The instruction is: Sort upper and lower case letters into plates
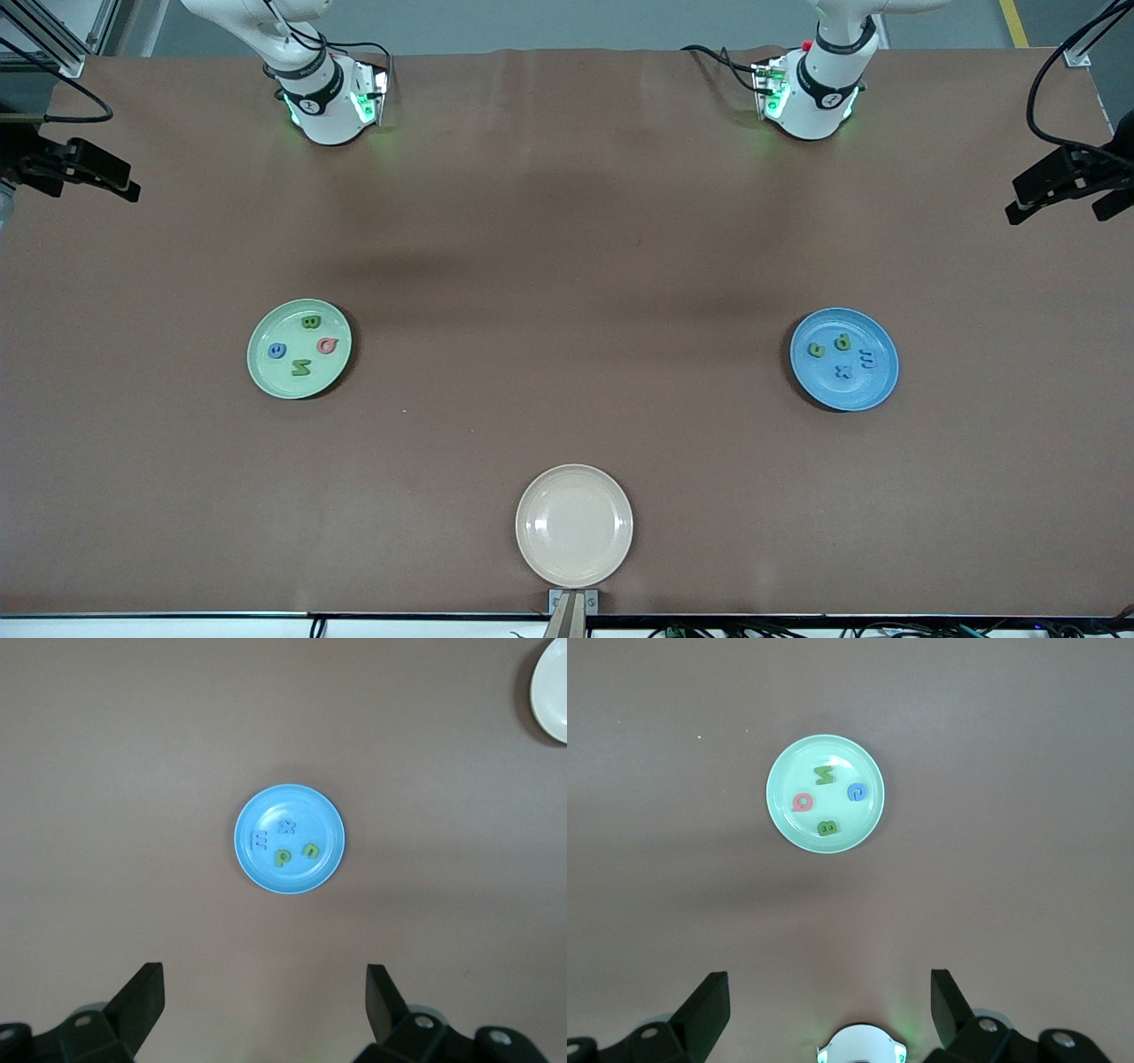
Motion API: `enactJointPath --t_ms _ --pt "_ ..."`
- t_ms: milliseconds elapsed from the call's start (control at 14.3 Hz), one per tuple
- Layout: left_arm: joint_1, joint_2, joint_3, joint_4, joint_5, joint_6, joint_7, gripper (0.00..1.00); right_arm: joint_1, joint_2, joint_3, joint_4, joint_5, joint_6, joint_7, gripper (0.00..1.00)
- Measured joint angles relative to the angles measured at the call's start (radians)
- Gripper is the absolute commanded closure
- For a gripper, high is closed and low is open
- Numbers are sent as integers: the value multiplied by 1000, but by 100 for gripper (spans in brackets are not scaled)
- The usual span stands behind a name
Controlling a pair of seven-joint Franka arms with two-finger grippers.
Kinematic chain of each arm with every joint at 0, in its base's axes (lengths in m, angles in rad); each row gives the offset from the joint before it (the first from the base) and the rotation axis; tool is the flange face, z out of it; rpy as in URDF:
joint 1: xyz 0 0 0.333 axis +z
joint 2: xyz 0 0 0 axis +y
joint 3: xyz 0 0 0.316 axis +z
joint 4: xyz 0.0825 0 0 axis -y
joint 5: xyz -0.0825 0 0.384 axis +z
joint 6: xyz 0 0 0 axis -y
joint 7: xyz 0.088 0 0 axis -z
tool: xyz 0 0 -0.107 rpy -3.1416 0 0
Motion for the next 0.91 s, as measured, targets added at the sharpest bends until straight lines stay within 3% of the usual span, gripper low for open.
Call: enactJointPath --t_ms 631,911 --pt "30 6 5 -1 0 -3 87 0 0 -42 2 23 36 -5 0 0" --pt "29 6 0 -7 0 -9 13 0 0 -42 2 34 42 -6 -30 0"
